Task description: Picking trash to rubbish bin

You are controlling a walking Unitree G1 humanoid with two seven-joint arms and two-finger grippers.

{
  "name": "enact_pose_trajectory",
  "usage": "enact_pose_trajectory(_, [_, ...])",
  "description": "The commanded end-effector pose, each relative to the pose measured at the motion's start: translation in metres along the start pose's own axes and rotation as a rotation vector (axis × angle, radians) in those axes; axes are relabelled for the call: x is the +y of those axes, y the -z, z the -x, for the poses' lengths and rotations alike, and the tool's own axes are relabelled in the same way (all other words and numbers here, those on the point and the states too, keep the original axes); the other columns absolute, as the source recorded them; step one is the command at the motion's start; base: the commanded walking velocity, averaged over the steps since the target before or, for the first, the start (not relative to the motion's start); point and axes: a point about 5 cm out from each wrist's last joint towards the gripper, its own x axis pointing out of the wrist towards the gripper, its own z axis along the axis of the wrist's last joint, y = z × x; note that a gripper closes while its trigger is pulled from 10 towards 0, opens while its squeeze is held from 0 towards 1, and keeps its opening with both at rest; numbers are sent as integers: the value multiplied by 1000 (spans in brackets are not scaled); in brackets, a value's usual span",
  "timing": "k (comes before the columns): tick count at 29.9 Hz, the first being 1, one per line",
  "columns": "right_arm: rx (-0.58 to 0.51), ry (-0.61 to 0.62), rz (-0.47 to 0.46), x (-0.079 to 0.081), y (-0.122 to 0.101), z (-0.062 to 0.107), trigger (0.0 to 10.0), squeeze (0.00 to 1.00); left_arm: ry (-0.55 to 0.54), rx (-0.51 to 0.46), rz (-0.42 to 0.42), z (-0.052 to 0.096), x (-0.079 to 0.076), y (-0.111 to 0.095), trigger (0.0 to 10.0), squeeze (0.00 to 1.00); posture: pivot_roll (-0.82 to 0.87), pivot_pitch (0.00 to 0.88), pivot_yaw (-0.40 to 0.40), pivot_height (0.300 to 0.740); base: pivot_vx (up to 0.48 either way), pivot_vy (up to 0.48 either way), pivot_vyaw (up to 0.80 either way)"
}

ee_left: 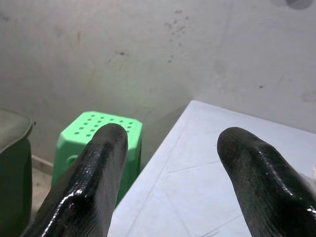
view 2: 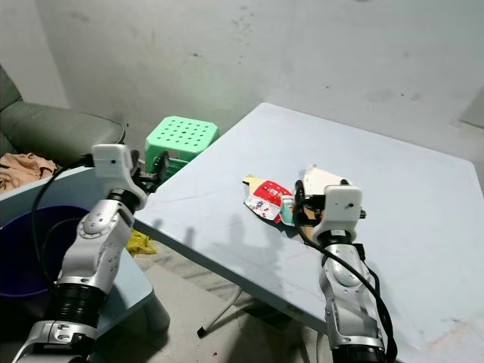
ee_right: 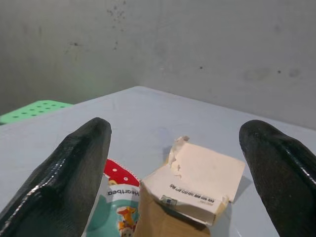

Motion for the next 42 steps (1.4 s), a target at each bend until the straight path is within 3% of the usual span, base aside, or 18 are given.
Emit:
enact_pose_trajectory(1, [-6,-22,-23,3,-5,-2,10000,0,18,-5,-22,0,-2,-4,10000,0,-20,0,-60,740,0,0,0])
enact_pose_trajectory(8, [63,-120,10,3,3,2,10000,0,104,43,-52,9,-22,8,10000,0,-19,0,-60,740,0,0,0])
enact_pose_trajectory(14, [100,-130,18,-2,5,1,10000,0,215,90,-59,17,-43,15,10000,0,-18,0,-62,740,0,0,0])
enact_pose_trajectory(15, [110,-121,49,-6,5,0,10000,0,299,103,-78,23,-56,20,10000,0,-20,0,-65,740,0,0,0])
enact_pose_trajectory(19, [121,-91,75,-11,5,-2,10000,0,373,109,-112,29,-67,23,10000,0,-20,0,-66,740,0,0,0])
enact_pose_trajectory(22, [150,-111,99,-23,9,2,10000,0,496,93,-178,43,-88,25,10000,0,-24,0,-62,740,0,0,0])
enact_pose_trajectory(31, [183,-109,82,-47,11,24,10000,0,611,71,-188,57,-96,21,10000,0,-38,0,-53,740,0,0,0])
enact_pose_trajectory(33, [191,-138,54,-44,11,38,10000,0,622,68,-185,58,-95,20,10000,0,-51,0,-45,740,0,0,0])
enact_pose_trajectory(42, [214,-278,-33,-26,12,69,10000,0,658,68,-182,59,-95,17,10000,0,-80,0,-23,740,0,0,0])
